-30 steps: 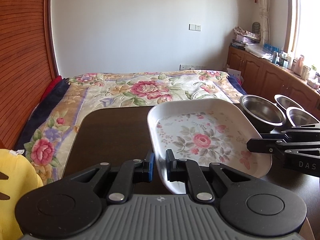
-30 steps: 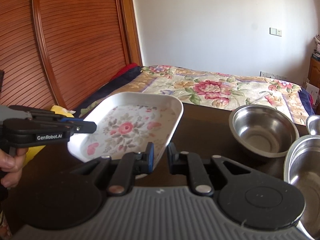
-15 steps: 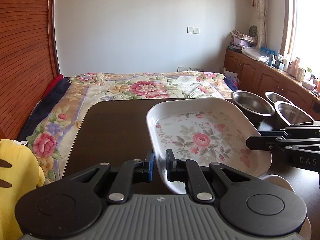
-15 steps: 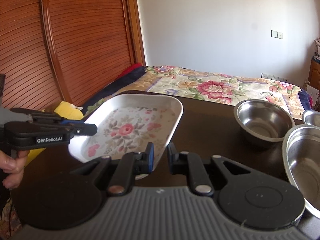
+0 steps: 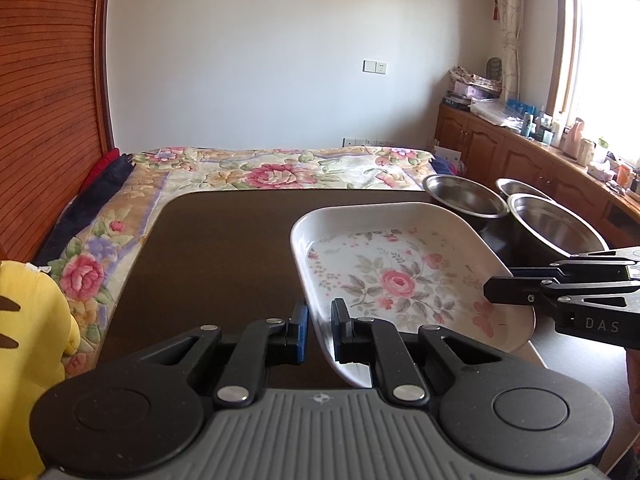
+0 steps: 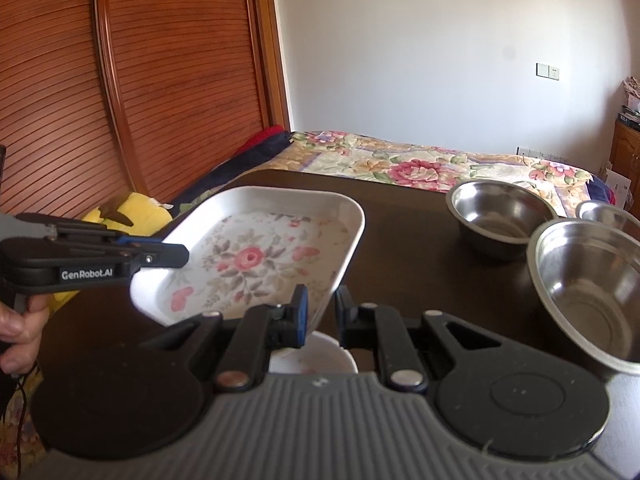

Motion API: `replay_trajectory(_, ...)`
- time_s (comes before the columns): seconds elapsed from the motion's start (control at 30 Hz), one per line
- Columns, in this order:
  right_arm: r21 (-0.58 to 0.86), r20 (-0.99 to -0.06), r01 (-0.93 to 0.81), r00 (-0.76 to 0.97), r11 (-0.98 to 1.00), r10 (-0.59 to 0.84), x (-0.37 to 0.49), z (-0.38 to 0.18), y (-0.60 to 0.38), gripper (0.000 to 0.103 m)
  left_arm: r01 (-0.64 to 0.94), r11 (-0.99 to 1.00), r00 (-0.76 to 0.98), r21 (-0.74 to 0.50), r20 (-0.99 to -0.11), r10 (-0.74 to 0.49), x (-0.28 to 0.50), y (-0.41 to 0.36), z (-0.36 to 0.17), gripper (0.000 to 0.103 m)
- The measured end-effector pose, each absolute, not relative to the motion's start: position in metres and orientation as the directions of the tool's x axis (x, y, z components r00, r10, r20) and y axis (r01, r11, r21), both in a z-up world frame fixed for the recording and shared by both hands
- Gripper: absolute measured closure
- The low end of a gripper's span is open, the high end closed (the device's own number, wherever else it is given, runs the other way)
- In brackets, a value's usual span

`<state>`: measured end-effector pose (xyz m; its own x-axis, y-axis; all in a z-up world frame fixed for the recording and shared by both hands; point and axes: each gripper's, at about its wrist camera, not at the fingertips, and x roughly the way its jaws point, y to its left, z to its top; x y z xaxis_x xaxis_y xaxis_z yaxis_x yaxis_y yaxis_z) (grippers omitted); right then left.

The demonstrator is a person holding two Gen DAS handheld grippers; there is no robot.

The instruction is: Organize plates and bowls

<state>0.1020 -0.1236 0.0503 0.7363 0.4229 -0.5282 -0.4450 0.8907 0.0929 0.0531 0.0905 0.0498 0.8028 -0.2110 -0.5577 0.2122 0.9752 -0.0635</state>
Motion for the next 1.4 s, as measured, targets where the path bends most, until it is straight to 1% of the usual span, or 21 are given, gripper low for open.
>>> replay_trajectory(0.5, 0.085, -0.542, -0.443, 0.731, 0.892, 0.415, 0.077, 0.045, -0.137, 0.087, 0.229, 0.971, 0.793, -0.076, -0.564, -0.231, 0.022, 0.077, 0.044, 0.09)
replay_trajectory(1.4, 0.069, -0.556, -0.467, 0.716, 0.882, 0.422, 0.06, 0.041, -0.146, 0.086, 0.244, 0.965, 0.774, -0.092, -0.581, -0.251, -0.005, 0.072, 0.036, 0.09)
